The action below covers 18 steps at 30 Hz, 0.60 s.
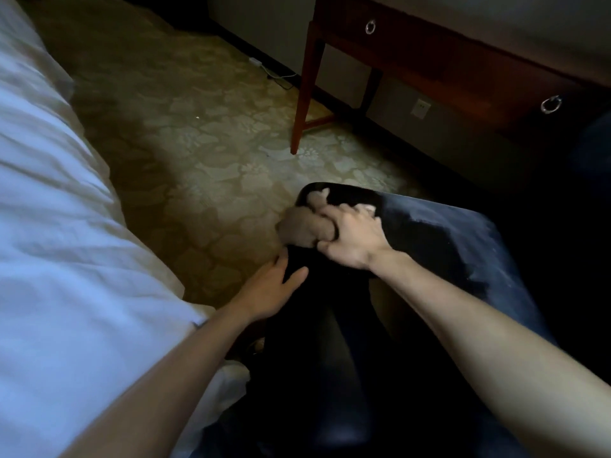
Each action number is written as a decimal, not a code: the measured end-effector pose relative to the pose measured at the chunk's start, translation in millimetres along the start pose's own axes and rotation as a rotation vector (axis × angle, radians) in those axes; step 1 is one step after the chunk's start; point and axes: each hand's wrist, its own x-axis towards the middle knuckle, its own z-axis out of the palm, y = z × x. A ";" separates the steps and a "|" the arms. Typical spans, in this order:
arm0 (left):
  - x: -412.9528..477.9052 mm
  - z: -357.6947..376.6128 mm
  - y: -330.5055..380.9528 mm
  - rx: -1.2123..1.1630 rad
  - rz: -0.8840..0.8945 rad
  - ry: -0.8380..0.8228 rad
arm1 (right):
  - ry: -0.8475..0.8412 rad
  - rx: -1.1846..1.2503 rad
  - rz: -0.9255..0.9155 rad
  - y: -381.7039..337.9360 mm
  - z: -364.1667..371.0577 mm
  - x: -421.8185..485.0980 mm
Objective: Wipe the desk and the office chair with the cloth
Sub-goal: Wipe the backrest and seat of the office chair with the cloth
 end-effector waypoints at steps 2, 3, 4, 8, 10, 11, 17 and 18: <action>2.1 5.0 -0.5 -0.015 -0.058 0.020 | -0.042 0.072 -0.062 3.4 -0.3 -35.5; 2.9 6.2 -0.6 -0.059 -0.075 0.021 | -0.053 0.108 -0.082 5.8 1.0 -53.0; 2.2 8.3 2.3 -0.114 -0.072 0.008 | -0.059 0.140 -0.092 11.3 2.4 -73.3; -6.8 1.3 10.4 -0.270 -0.098 -0.054 | -0.191 0.417 -0.129 35.5 -12.2 -127.7; -8.8 -2.4 13.1 -0.177 -0.103 -0.039 | -0.199 0.586 -0.117 48.8 -25.7 -142.9; -9.4 -2.8 18.1 -0.063 -0.111 -0.008 | -0.132 0.626 -0.096 53.3 -32.0 -151.3; -6.7 24.6 80.3 0.152 0.009 0.186 | 0.402 0.140 0.064 52.9 -32.7 -184.6; -4.2 30.3 88.1 0.061 0.012 0.190 | 0.418 0.118 0.073 51.9 -27.4 -192.8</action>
